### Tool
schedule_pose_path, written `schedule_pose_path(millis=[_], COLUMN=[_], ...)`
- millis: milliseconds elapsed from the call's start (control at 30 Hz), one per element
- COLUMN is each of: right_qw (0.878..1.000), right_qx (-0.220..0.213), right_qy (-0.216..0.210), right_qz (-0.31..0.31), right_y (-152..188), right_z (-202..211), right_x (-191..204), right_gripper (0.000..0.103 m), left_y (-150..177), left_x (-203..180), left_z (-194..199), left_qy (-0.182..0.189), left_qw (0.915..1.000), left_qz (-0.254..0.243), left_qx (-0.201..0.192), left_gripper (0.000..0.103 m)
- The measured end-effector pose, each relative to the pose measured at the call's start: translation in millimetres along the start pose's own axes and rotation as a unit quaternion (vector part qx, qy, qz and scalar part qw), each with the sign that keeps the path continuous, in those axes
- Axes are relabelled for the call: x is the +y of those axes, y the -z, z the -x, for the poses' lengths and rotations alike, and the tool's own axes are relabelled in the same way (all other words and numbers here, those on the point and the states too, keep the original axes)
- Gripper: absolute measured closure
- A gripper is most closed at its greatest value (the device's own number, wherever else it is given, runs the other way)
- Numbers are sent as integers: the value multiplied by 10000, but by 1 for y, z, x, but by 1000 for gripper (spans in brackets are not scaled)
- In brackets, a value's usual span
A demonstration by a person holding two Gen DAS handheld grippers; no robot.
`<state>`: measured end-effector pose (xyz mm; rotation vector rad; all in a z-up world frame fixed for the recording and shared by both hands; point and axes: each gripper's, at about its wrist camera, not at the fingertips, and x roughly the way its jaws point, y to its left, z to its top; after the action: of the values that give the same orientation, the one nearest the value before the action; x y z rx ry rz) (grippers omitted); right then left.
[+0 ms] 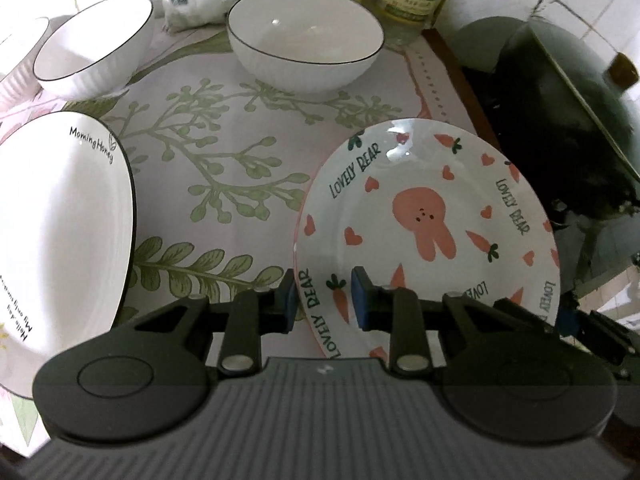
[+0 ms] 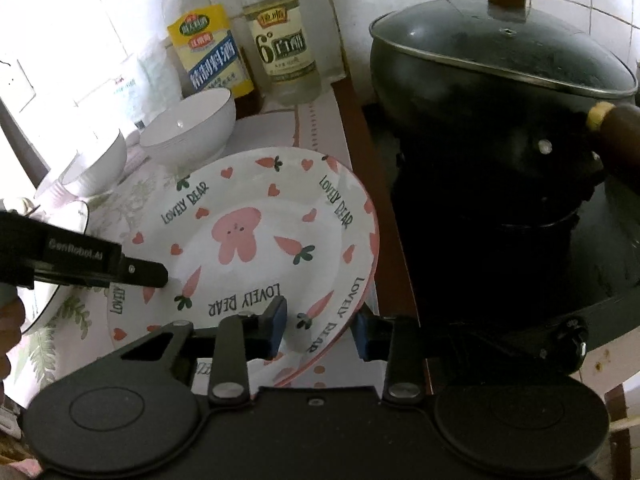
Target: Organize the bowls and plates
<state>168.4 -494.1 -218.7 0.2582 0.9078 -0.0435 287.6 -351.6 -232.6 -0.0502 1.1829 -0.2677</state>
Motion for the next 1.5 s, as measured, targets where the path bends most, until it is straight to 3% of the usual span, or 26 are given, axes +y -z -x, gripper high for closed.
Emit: schedule_pose_path(millis=[267,700,1100,1500], right_qw=[9996,9992,9979,9924], right_qx=[171,120,-37,-245], right_qy=[-205,-249,-428,-777], right_qz=[-80,283,487,918], right_y=[-6,-14,-8,-25], right_z=[9,53,106,129], right_x=[-3,15,31,73], right_gripper=[71,72,72,72], left_y=[-5,19,44,46], left_x=[1,6,18,59], left_z=[5,64,133,189], left_qy=[-48,90,212,122], left_qw=[9999,9998,9986,9966], left_qz=[-45,-193,-358,-21], left_qx=[144,-33,-334,-816], left_gripper=[77,77,77,77])
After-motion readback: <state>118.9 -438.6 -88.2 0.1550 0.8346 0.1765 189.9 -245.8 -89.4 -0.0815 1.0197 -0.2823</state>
